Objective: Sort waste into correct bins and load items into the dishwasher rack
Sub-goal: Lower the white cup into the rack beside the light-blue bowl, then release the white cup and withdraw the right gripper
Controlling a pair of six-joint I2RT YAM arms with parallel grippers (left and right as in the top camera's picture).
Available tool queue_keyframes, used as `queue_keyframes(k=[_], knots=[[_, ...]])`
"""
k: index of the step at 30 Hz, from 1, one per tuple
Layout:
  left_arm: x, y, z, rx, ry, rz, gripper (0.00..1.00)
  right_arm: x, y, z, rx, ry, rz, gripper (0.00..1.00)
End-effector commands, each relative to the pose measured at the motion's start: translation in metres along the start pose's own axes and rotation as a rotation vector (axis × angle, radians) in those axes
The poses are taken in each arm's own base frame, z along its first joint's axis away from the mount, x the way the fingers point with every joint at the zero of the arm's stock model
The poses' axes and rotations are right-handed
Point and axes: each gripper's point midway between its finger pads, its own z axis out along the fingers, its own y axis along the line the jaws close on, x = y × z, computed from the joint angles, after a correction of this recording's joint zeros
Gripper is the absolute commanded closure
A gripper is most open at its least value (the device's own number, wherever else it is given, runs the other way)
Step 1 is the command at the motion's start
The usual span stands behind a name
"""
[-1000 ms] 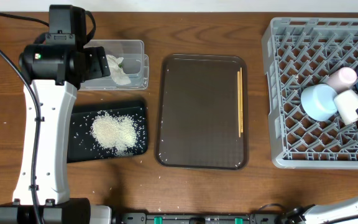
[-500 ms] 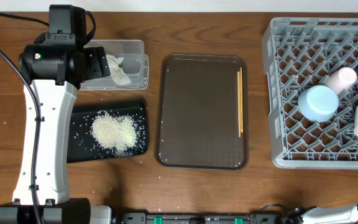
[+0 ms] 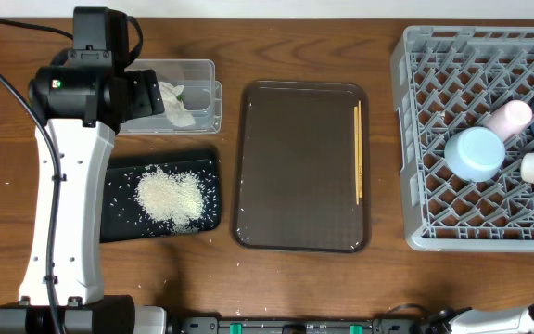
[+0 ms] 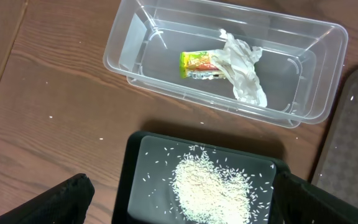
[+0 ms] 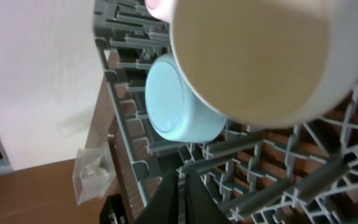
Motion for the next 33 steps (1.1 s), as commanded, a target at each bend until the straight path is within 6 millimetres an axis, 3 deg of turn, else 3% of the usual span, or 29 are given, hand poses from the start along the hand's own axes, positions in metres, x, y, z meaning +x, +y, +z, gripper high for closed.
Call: queue_keyframes(k=[1, 8, 17, 23, 25, 28, 33], knots=[[0.0, 0.004, -0.002, -0.01, -0.005, 0.005, 0.04, -0.004, 0.012, -0.003, -0.04, -0.033, -0.052, 0.92], [0.0, 0.004, -0.002, -0.01, -0.005, 0.005, 0.04, -0.016, 0.015, 0.001, -0.041, -0.062, -0.084, 0.85], [0.0, 0.004, -0.002, -0.01, -0.005, 0.005, 0.04, -0.014, 0.053, 0.014, -0.016, -0.051, -0.211, 0.77], [0.0, 0.004, -0.002, -0.01, -0.005, 0.005, 0.04, -0.02, 0.073, -0.001, 0.14, -0.144, -0.249, 0.73], [0.0, 0.004, -0.002, -0.01, -0.005, 0.005, 0.04, -0.025, 0.067, -0.012, 0.256, -0.202, -0.241, 0.67], [0.0, 0.004, -0.002, -0.01, -0.005, 0.005, 0.04, -0.035, 0.045, -0.034, 0.467, -0.289, -0.198, 0.44], [0.0, 0.004, -0.002, -0.01, -0.005, 0.005, 0.04, -0.042, 0.001, -0.057, 0.737, -0.326, -0.134, 0.38]])
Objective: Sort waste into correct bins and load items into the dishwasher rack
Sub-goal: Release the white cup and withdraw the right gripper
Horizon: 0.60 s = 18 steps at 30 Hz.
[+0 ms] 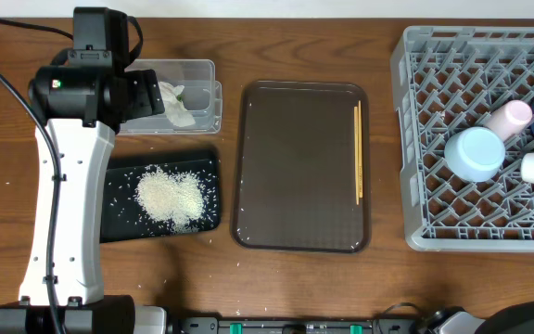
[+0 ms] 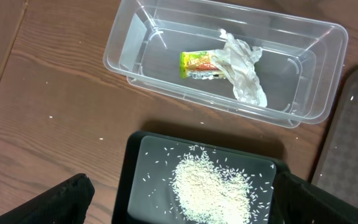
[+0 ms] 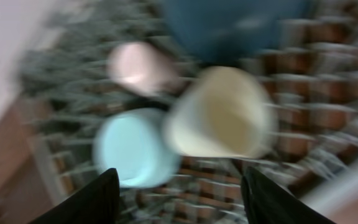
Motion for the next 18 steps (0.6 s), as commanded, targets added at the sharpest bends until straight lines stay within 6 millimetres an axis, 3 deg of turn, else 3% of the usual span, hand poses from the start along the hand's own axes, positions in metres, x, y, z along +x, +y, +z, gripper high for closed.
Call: queue_keyframes(k=[1, 5, 11, 18], knots=[[0.0, 0.004, -0.002, -0.01, -0.005, 0.005, 0.04, -0.002, -0.043, 0.005, 0.238, 0.005, 0.052, 0.38], [0.0, 0.004, -0.002, -0.01, -0.005, 0.005, 0.04, 0.0, -0.043, 0.022, 0.209, 0.041, 0.023, 0.39], [0.0, 0.004, -0.002, -0.01, -0.005, 0.005, 0.04, -0.001, -0.001, 0.05, -0.101, 0.072, -0.13, 0.4], [0.0, 0.004, -0.002, -0.01, -0.005, 0.005, 0.04, 0.005, 0.004, 0.063, -0.132, 0.101, -0.206, 0.41]])
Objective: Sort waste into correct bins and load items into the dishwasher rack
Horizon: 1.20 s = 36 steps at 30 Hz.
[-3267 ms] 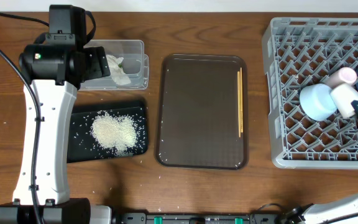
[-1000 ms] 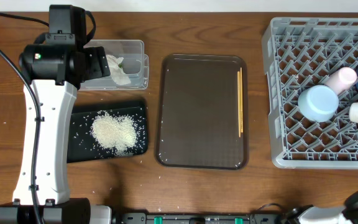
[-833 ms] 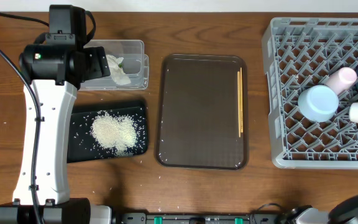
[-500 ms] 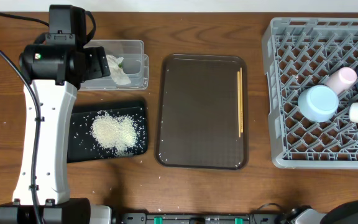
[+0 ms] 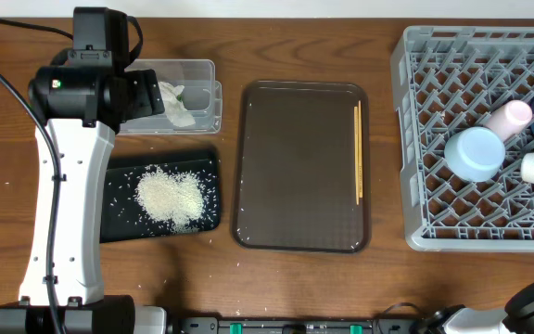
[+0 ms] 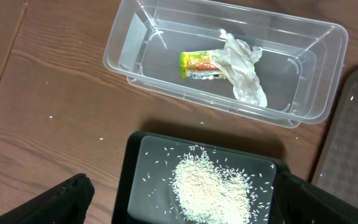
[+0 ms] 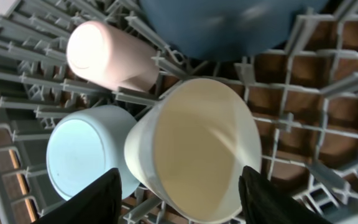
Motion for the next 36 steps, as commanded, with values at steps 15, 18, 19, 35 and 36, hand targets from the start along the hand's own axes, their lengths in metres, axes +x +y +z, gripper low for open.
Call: queue_keyframes(k=[15, 18, 19, 35, 36], knots=[[0.0, 0.004, -0.002, -0.01, -0.005, 0.005, 0.04, 0.015, 0.014, 0.028, -0.075, 0.096, -0.017, 0.83], [0.0, 0.004, -0.002, -0.01, -0.005, 0.005, 0.04, 0.012, 0.017, 0.021, -0.071, 0.076, 0.011, 0.89], [0.0, 0.004, -0.002, -0.01, -0.005, 0.005, 0.04, 0.01, 0.018, 0.017, -0.069, 0.064, 0.026, 0.91], [0.0, 0.004, -0.002, -0.01, -0.005, 0.005, 0.04, -0.002, 0.113, -0.031, -0.586, -0.056, -0.123, 0.99], [0.0, 0.004, -0.002, -0.01, -0.005, 0.005, 0.04, 0.001, 0.113, -0.025, -0.604, -0.038, -0.121, 0.99]])
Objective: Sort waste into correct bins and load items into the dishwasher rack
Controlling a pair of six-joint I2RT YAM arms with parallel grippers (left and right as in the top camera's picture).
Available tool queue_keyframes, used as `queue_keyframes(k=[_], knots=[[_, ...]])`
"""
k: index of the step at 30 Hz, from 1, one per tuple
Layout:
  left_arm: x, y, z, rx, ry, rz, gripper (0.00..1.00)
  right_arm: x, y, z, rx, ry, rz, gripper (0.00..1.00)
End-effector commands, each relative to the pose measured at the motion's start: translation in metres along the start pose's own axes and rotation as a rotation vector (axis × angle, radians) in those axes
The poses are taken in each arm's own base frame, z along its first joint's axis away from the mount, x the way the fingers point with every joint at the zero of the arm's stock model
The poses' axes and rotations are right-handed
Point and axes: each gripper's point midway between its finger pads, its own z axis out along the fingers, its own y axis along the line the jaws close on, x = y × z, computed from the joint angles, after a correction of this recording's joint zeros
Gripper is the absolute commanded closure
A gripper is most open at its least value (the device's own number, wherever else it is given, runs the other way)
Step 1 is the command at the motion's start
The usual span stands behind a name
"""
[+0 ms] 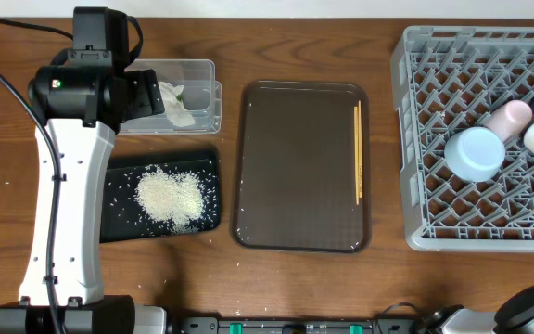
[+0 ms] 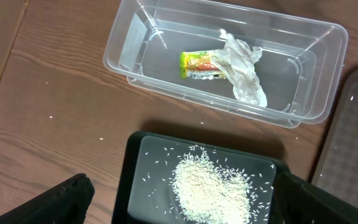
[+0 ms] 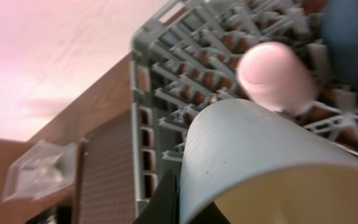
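Observation:
In the grey dishwasher rack (image 1: pixel 434 139) sit a pink cup (image 1: pixel 510 117), a light blue cup (image 1: pixel 476 153) and a dark blue bowl. My right gripper (image 3: pixel 180 190) is shut on the rim of a white cup (image 3: pixel 260 149), which is tilted beside the pink cup (image 3: pixel 271 76). Two chopsticks (image 1: pixel 358 153) lie on the brown tray (image 1: pixel 299 167). My left gripper (image 2: pixel 182 205) hangs open over the black tray of rice (image 2: pixel 210 186). A clear bin (image 2: pixel 135 56) beyond it holds a wrapper (image 2: pixel 197 65) and a crumpled tissue (image 2: pixel 244 68).
Loose rice grains are scattered on the wooden table (image 2: pixel 55 124) around the black tray. The left arm's white link (image 1: pixel 63 204) stretches along the left side of the table. The rack's raised wall (image 1: pixel 406 139) faces the brown tray.
My right gripper was open above the white cup as it lay in the rack. Now it is shut on the cup's rim, and the cup sits farther back beside the pink cup. The left arm is unchanged.
At first the white cup filled the right wrist view close to the fingers. Then my right gripper was open above the cups, first blurred, then sharp. Now it grips the white cup's rim. The left arm has stayed open over the rice tray throughout.

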Motion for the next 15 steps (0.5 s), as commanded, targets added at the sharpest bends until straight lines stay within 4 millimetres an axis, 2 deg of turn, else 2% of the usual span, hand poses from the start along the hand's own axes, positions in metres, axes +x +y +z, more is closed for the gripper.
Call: queue_keyframes(k=[1, 9, 15], knots=[[0.0, 0.004, -0.002, -0.01, -0.005, 0.005, 0.04, 0.005, 0.01, 0.016, -0.151, 0.03, -0.029, 0.99], [0.0, 0.004, -0.002, -0.01, -0.005, 0.005, 0.04, 0.023, -0.021, 0.05, -0.255, 0.098, 0.074, 0.99], [0.0, 0.004, -0.002, -0.01, -0.005, 0.005, 0.04, 0.034, -0.033, 0.065, -0.324, 0.115, 0.103, 0.99]])
